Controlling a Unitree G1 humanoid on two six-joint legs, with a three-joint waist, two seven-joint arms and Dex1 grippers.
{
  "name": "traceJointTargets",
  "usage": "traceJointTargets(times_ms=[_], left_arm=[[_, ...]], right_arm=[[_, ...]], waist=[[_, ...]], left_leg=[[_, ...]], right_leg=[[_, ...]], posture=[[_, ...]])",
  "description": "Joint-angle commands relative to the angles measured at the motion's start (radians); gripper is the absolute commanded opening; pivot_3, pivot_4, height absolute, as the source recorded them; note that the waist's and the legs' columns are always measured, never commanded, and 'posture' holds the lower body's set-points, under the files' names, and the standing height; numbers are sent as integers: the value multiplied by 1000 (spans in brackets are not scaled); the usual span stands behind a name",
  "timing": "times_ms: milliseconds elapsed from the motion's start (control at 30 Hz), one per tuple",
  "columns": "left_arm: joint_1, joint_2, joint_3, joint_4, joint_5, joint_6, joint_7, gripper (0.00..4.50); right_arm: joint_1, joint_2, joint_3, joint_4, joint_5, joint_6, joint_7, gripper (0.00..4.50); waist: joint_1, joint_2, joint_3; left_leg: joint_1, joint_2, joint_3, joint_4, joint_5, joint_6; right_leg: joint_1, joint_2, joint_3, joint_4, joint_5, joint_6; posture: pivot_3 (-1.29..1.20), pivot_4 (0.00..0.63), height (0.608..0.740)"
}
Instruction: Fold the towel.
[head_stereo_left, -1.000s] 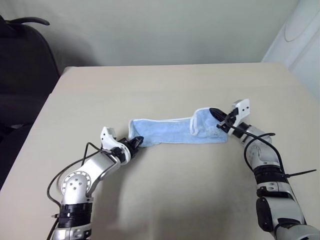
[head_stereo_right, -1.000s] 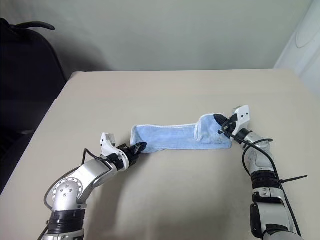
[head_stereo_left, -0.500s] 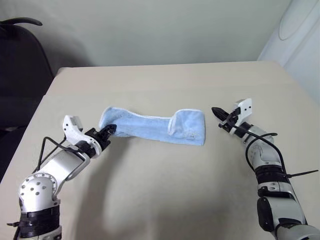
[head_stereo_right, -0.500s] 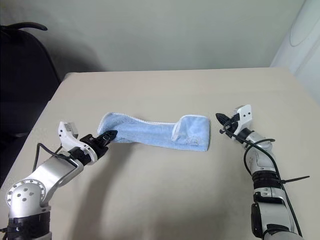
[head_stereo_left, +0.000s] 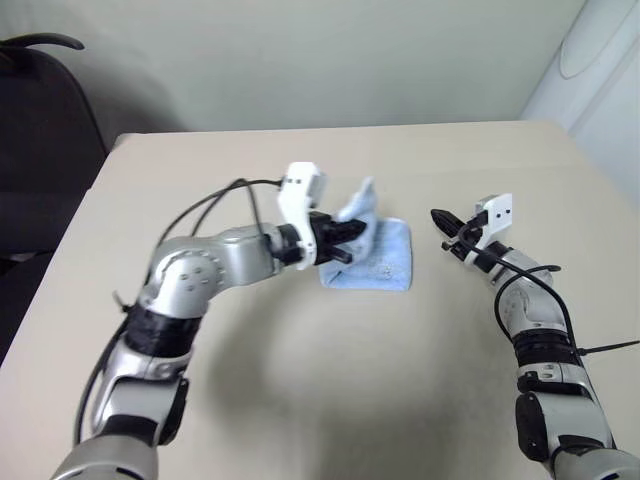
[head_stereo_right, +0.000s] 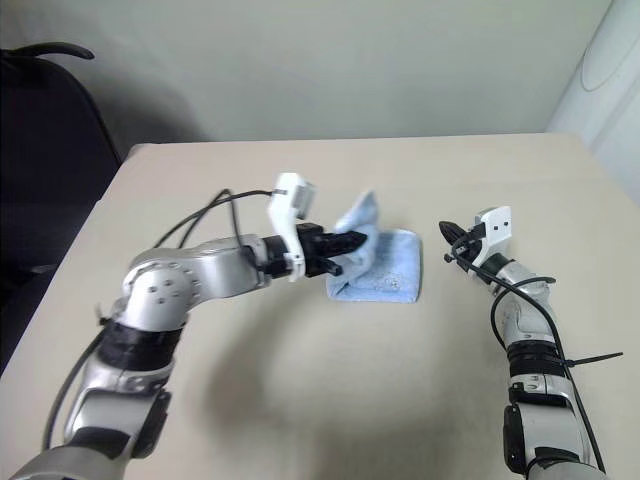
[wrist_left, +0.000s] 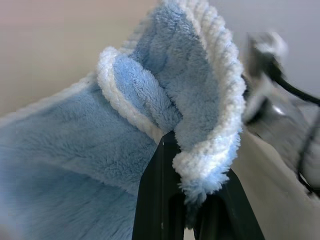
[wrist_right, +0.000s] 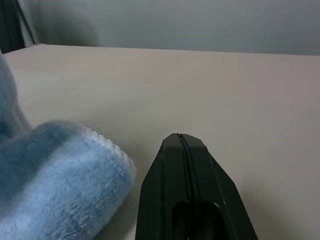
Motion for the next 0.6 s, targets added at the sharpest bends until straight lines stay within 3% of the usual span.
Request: traceJointTargets(times_ms=[33,133,300,333,600], left_arm=[[-73,-56,-123,104,202,-22,-161,50],[-105,-123,-184,210,338,-51,-244,50],[-113,-193,-161,274,448,-49,-331,50],[-109,-206,-144,277,455,-45,-341,554],[-57,-283,74,227,411,13,-348,3289]], right_arm=[[23,-22,-68,-69,30,-17,-55,0],[57,-28,-87,-111,35,-9,-78,0],[112,-38,-103,-177,46,13,-97,0],[120,-40,-104,-185,48,16,-100,0],[108,-40,-87,-200,52,37,-102,0]], waist=[[0,0,0],[0,0,0],[-1,-1,0],[0,-1,0],[0,-1,0]], left_leg=[[0,0,0,0,0,0],[0,0,0,1,0,0],[-2,1,1,2,0,1],[-2,1,1,2,0,1],[-2,1,1,4,-1,2]], right_leg=[[0,0,0,0,0,0],[0,0,1,0,0,2],[-2,0,1,0,0,3],[-2,0,2,0,0,3],[-1,0,2,0,0,4]], posture=[[0,150,740],[0,150,740],[0,150,740],[0,150,740],[0,150,740]])
